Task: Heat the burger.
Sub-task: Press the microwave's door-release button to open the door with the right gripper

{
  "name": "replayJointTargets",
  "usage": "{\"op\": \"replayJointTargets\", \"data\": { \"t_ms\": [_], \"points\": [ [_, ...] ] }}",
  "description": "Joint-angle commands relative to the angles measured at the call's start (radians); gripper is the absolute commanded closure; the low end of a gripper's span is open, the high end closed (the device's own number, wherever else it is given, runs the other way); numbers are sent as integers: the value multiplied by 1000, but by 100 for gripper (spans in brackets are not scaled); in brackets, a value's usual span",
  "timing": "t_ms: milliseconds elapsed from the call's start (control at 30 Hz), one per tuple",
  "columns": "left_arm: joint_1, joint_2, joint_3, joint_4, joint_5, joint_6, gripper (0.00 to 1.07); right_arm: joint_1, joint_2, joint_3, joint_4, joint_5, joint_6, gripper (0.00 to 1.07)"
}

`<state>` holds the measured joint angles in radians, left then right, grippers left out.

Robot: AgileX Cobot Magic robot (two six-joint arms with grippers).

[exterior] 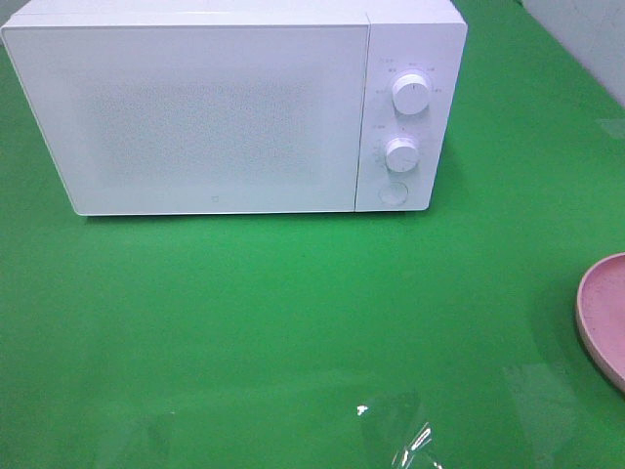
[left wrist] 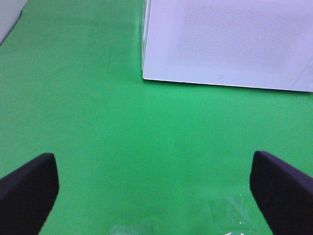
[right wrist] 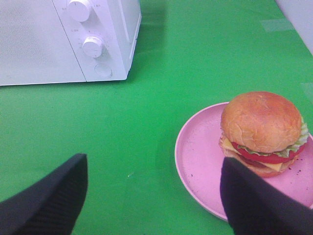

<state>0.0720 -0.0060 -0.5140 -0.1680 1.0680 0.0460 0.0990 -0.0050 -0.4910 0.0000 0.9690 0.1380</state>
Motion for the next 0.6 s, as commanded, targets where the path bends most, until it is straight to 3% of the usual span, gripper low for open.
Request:
{"op": "replayJointTargets", "data": {
  "t_ms": [33,600],
  "points": [
    [2,-21,0,0,-2,-2,8,-1,-24,2,0,-11,-7,34],
    [2,-21,0,0,-2,-2,8,-1,-24,2,0,-11,-7,34]
  ]
}}
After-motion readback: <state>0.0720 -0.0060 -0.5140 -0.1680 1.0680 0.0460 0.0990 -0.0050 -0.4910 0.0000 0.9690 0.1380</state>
